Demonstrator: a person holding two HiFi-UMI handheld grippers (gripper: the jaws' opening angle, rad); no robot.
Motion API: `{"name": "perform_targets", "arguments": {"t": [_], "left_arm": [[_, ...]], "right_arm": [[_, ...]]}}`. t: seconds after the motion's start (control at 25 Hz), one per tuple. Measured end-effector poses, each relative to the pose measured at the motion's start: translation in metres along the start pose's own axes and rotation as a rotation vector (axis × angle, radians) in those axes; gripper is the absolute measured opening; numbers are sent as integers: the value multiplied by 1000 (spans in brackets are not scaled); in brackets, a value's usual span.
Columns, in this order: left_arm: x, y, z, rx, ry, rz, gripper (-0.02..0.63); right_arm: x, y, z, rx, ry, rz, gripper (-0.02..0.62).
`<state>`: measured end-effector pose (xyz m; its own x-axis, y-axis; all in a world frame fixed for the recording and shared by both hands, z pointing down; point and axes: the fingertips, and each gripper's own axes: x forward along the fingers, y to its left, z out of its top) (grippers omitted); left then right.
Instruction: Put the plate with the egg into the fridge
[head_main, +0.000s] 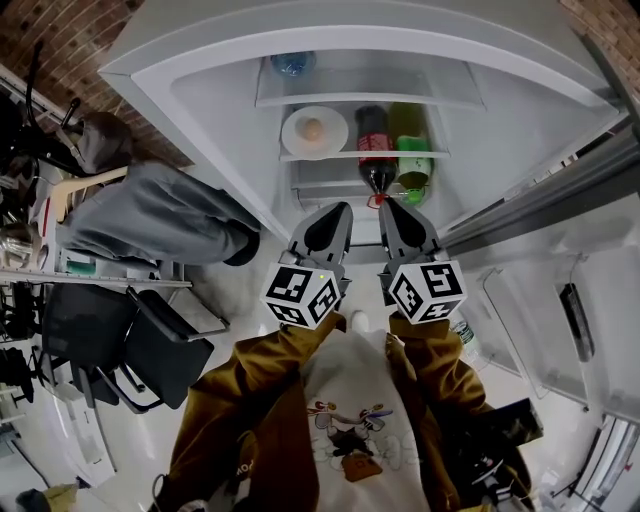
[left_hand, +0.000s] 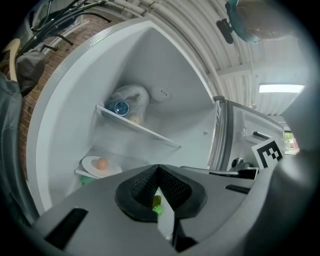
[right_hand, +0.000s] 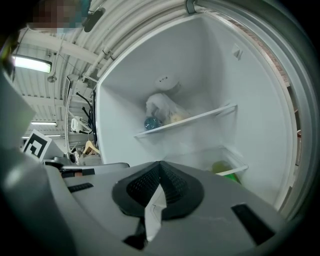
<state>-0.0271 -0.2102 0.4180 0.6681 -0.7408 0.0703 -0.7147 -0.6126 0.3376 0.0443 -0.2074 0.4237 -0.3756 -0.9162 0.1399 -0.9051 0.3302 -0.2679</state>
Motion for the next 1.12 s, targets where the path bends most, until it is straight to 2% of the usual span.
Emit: {"name": "perform_targets", "arguments": {"t": [0.4,1.12], "left_arm": [[-7,-5,-8,-20,15,-1,8],[-16,-10,-11,5,27,-2,8]], "right_arm": [[-12,4,-2,4,1,-4,6],[-21,9,-12,18,15,-18,6]]}}
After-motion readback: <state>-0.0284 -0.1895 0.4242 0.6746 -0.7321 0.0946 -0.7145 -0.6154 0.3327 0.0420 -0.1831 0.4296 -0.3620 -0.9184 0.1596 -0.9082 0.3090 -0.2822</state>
